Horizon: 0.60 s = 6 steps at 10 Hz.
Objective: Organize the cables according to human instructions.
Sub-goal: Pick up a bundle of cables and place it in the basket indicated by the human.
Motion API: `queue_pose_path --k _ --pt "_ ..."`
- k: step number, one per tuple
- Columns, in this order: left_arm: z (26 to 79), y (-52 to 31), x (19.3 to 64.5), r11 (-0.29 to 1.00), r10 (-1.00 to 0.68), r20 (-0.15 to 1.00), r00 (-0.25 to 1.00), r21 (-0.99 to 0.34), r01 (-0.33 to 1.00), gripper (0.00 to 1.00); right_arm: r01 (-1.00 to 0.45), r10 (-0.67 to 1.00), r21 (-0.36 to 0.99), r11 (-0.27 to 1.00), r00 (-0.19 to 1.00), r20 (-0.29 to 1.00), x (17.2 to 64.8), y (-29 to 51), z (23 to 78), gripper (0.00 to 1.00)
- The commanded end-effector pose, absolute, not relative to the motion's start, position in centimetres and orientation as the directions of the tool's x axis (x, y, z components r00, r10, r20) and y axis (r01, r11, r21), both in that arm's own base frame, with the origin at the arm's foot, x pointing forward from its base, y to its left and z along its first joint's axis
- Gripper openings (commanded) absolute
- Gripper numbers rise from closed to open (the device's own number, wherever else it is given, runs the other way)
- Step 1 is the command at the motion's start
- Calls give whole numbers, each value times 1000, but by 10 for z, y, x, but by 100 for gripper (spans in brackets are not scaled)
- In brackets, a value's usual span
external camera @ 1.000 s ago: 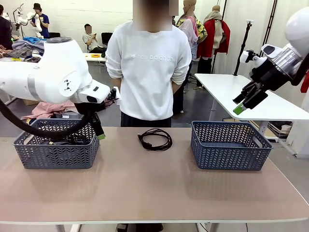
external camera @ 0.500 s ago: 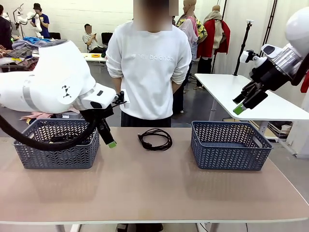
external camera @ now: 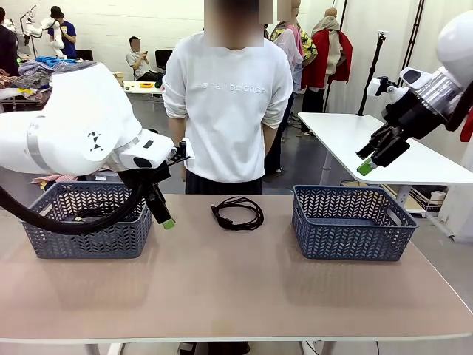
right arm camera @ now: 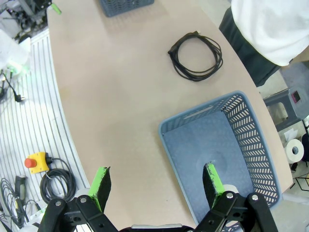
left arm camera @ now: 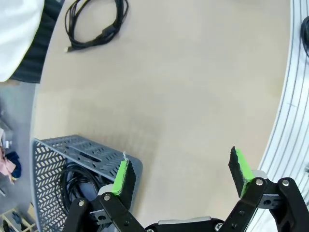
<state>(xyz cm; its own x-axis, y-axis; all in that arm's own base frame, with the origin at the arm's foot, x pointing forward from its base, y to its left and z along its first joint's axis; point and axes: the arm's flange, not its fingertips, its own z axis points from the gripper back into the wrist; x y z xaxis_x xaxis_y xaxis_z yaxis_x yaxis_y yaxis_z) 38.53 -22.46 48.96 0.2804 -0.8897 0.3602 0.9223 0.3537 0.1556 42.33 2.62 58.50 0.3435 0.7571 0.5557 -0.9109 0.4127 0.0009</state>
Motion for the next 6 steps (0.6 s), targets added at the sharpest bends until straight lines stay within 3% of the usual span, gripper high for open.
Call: queue_pose_path --k 1,6 --pt "490 -226 386 352 -891 361 276 163 922 100 -910 758 -2 414 343 554 424 26 588 100" --pt "490 -226 386 352 -891 361 276 163 922 100 -910 758 -2 414 343 554 424 26 588 100"
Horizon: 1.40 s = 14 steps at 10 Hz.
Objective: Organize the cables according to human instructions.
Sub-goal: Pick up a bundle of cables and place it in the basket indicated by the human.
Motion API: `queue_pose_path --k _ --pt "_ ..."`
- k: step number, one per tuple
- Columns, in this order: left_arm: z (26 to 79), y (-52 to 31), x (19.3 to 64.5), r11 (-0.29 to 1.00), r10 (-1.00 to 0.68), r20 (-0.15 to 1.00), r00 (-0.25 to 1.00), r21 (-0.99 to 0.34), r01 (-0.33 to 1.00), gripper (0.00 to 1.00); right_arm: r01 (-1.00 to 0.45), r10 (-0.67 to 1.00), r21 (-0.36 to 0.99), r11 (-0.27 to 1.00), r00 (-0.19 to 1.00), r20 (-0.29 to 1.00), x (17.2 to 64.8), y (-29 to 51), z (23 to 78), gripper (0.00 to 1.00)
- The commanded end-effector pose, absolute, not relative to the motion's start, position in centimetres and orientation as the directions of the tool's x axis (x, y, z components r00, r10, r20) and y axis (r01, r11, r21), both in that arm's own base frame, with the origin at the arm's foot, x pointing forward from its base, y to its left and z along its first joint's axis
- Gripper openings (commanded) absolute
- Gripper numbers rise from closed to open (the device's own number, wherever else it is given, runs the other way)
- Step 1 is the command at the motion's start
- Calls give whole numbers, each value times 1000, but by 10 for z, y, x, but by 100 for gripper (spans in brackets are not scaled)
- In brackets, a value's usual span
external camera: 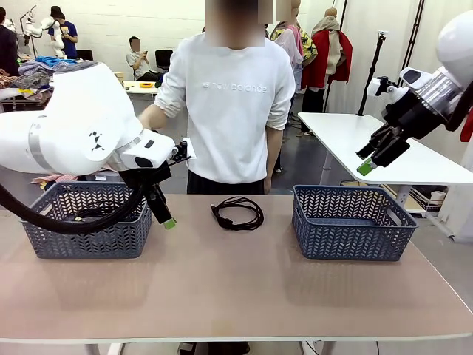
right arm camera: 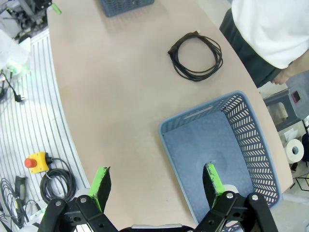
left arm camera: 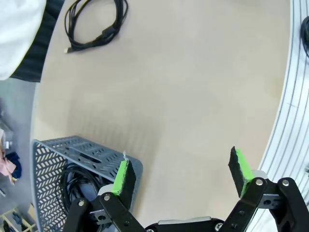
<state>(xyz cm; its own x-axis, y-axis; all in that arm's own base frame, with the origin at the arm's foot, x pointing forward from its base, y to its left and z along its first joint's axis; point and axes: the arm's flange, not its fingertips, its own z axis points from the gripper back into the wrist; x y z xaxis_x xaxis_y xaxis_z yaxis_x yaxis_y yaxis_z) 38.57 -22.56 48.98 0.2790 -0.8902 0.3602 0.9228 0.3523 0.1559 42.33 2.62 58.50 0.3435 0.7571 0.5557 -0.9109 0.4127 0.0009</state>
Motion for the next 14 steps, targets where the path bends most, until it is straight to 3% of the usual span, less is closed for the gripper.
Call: queue_pose_path --k 1,14 --pt "490 -226 386 352 -891 361 276 163 922 100 -910 758 -2 414 343 554 424 26 588 100" --pt "490 -226 386 352 -891 361 276 163 922 100 -910 758 -2 414 343 554 424 26 588 100"
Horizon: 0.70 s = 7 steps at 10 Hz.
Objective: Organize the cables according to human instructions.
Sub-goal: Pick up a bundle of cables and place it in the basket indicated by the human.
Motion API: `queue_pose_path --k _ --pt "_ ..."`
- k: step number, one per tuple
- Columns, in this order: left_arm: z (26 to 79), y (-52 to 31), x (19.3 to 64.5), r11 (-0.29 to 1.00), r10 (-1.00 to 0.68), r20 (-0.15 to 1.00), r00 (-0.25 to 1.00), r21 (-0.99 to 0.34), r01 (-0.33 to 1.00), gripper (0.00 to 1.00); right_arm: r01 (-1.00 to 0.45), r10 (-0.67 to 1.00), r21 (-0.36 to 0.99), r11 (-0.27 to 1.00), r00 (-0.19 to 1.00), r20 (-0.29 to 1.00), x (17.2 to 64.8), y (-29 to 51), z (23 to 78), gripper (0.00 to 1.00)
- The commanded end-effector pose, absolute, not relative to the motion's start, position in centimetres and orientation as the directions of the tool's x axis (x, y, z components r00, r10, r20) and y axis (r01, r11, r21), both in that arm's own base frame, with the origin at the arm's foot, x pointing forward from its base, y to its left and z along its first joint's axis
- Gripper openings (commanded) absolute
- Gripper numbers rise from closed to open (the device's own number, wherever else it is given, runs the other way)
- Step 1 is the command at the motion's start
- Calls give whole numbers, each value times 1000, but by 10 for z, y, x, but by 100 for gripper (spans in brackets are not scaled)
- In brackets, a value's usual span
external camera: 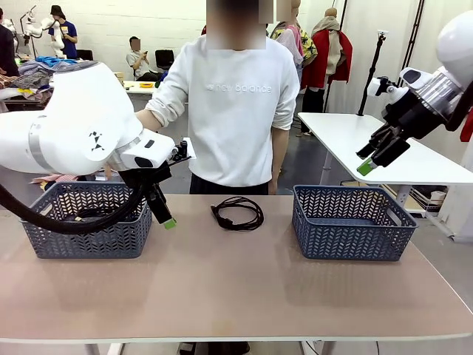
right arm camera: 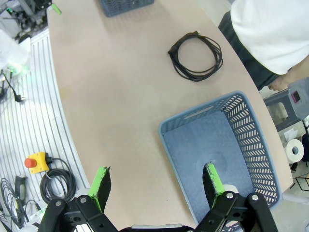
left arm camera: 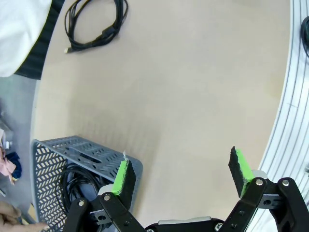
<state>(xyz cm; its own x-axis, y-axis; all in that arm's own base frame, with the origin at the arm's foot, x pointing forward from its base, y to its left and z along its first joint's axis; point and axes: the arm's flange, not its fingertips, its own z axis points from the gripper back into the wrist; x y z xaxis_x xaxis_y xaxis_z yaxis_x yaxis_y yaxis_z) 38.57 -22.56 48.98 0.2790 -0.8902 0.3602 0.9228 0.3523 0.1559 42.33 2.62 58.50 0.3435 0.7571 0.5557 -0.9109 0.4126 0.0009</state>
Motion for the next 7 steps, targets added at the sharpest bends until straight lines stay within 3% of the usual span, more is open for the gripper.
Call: queue_pose_path --k 1,4,7 --pt "490 -226 386 352 -890 360 279 156 923 100 -910 758 -2 414 343 554 424 26 588 100" --pt "504 -264 433 198 -970 186 157 225 954 100 -910 758 -2 414 343 554 424 26 588 100" --pt "504 -322 490 -48 -997 37 -63 303 952 100 -910 758 -2 414 343 554 424 26 588 100"
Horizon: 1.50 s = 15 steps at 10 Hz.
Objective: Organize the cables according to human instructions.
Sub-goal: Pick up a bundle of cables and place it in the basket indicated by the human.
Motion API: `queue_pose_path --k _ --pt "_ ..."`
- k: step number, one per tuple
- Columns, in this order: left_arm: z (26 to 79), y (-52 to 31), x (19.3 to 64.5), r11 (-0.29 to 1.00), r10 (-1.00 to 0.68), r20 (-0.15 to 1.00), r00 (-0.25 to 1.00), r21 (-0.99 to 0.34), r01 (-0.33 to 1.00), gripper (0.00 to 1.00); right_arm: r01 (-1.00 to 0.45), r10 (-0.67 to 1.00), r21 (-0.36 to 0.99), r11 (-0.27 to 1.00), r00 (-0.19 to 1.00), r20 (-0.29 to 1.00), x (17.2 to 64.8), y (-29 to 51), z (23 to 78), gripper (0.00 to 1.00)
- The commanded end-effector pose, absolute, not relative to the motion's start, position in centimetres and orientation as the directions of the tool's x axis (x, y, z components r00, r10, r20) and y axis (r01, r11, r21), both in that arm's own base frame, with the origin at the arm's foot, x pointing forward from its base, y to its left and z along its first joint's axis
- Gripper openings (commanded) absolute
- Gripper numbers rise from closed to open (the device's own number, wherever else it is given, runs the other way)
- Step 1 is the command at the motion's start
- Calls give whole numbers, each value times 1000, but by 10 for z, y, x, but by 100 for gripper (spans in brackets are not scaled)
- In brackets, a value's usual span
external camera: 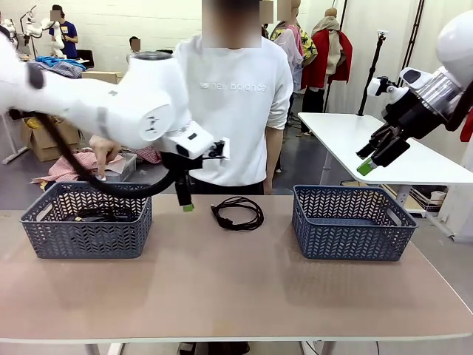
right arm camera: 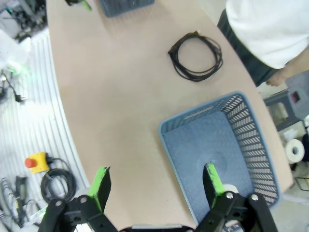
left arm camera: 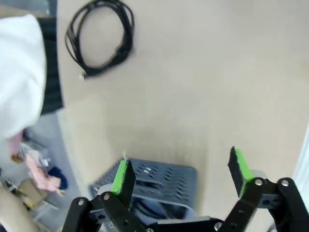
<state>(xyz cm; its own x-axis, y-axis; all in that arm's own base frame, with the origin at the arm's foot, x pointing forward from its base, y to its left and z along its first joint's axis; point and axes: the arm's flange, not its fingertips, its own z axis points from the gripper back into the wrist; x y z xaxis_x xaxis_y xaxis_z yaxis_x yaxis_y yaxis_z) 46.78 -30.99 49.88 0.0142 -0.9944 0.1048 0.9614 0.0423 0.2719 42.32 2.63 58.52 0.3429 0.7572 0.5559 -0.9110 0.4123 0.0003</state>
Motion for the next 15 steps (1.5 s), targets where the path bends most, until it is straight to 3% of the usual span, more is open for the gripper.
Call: queue_pose_path --k 1,3,6,15 --pt "498 -335 510 -128 -991 -7 -132 296 947 100 -910 758 -2 414 343 554 424 26 588 100" --pt "481 -360 551 -288 -957 -111 -267 284 915 100 -910 758 -2 414 343 554 424 26 588 100" --pt "460 -379 591 -412 -911 -124 -393 229 882 100 -910 758 -2 414 343 554 424 26 588 100" --pt "445 -386 596 -403 -915 -100 -390 235 885 100 -910 758 -2 414 343 554 424 26 588 100"
